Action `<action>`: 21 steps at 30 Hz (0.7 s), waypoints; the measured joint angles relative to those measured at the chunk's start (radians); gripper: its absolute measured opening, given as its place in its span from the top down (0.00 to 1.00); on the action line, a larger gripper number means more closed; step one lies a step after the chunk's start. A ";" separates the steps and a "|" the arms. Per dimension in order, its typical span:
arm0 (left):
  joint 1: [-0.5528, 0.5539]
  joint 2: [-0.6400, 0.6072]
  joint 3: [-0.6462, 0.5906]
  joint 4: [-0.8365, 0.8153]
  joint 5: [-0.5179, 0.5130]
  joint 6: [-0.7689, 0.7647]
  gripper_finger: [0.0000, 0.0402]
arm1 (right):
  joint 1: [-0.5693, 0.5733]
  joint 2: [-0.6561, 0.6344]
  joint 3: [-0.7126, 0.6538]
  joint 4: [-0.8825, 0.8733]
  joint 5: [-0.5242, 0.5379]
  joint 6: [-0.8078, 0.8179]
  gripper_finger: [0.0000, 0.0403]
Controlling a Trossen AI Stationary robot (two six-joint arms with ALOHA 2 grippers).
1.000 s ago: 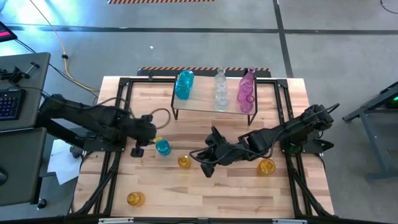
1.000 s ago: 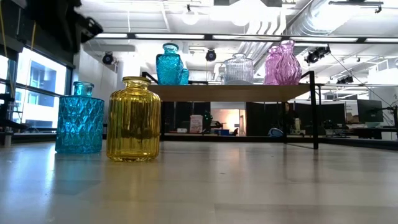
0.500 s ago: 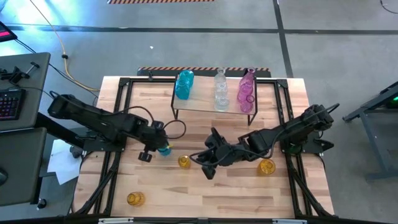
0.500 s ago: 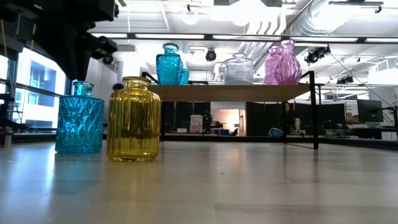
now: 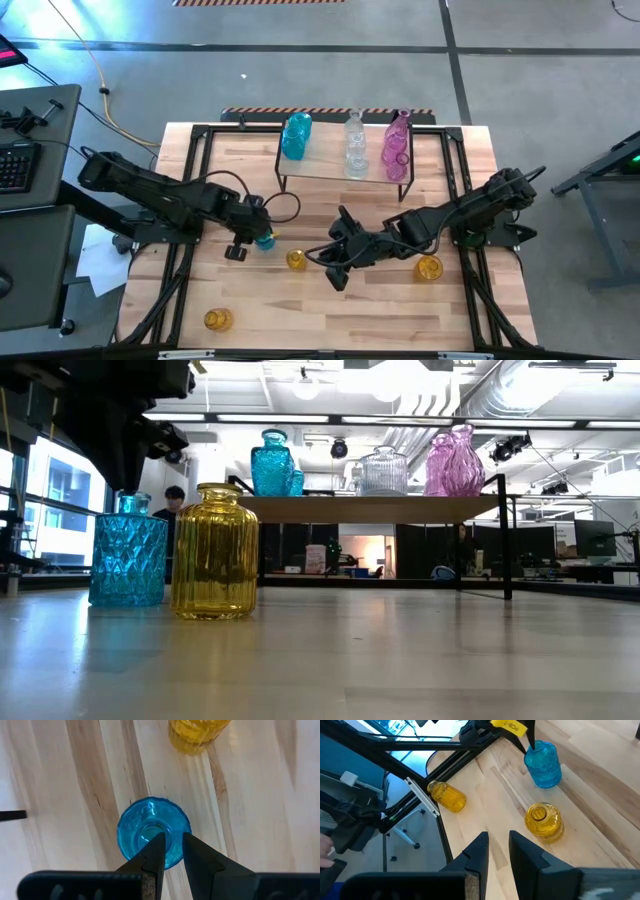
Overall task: Sort vases onto shelf
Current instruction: Put the blue vase on the shelf aligned with the other blue vases
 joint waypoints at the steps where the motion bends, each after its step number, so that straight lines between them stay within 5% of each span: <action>1: 0.000 0.005 0.000 -0.001 0.002 0.000 0.85 | 0.000 0.000 0.000 0.001 -0.008 0.002 0.86; 7: 0.001 0.059 0.003 -0.005 0.034 0.000 0.82 | 0.000 0.000 0.001 0.014 -0.039 0.005 0.86; 16: 0.001 0.081 0.004 0.008 0.026 0.000 0.58 | 0.002 0.000 0.003 0.034 -0.034 0.005 0.86; 21: 0.001 0.082 0.003 0.009 0.022 -0.020 0.57 | 0.002 0.000 0.003 0.034 -0.032 0.005 0.86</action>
